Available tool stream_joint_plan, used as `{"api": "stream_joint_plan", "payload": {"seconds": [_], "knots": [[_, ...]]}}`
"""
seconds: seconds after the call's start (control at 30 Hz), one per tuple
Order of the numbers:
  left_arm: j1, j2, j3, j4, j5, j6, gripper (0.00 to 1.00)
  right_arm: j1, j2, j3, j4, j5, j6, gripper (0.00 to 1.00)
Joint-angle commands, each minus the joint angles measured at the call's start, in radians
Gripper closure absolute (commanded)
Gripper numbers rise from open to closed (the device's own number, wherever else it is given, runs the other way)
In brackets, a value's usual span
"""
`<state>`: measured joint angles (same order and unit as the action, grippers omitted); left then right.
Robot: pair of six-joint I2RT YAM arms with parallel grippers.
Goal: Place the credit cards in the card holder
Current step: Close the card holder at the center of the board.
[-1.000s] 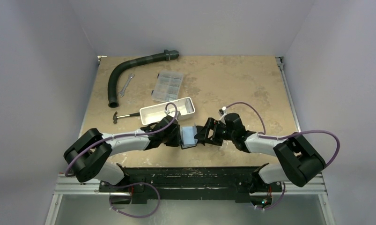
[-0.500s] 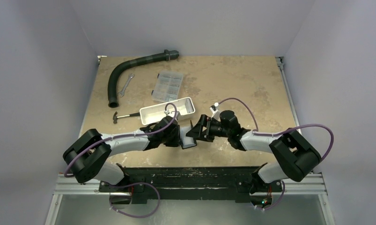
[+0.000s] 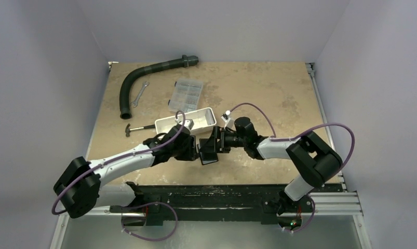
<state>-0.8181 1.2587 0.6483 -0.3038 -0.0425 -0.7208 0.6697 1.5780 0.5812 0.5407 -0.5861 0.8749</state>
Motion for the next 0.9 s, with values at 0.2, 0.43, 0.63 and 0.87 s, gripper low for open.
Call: {"api": "stream_joint_plan", "payload": {"seconds": [0.2,0.43,0.63,0.87], "knots": [[0.134,-0.084,0.014,-0.034,0.088,0.018,0.50,0.008,0.104,0.026,0.040,-0.027,-0.070,0.42],[0.134,0.015,0.033,0.029,0.104,0.025,0.60,0.010,0.149,0.004,0.045,0.005,-0.082,0.72],[0.134,0.034,0.044,0.029,0.097,0.031,0.55,0.014,0.173,-0.003,0.053,0.012,-0.083,0.77],[0.131,0.033,0.067,0.026,0.084,0.033,0.47,0.018,0.196,0.003,0.058,0.004,-0.084,0.79]]}}
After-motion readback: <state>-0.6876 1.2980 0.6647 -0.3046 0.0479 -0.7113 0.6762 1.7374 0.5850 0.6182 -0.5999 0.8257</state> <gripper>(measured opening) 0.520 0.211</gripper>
